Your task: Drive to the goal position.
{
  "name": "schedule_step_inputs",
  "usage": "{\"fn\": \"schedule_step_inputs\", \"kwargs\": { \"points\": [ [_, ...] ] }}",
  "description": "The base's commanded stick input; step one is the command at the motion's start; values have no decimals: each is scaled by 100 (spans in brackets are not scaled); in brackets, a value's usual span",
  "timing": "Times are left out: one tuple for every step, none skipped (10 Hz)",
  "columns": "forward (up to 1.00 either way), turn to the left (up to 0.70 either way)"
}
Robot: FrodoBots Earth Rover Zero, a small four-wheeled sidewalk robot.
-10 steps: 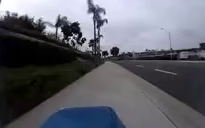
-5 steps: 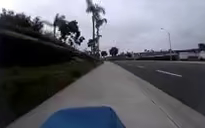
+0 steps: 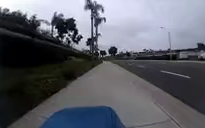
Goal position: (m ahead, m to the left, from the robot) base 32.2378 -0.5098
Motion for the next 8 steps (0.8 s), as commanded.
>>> {"fn": "schedule_step_inputs", "kwargs": {
  "points": [
    [100, 0],
    [100, 0],
    [100, 0],
    [100, 0],
    [100, 0],
    [100, 0],
    [100, 0],
    [100, 0]
  ]
}}
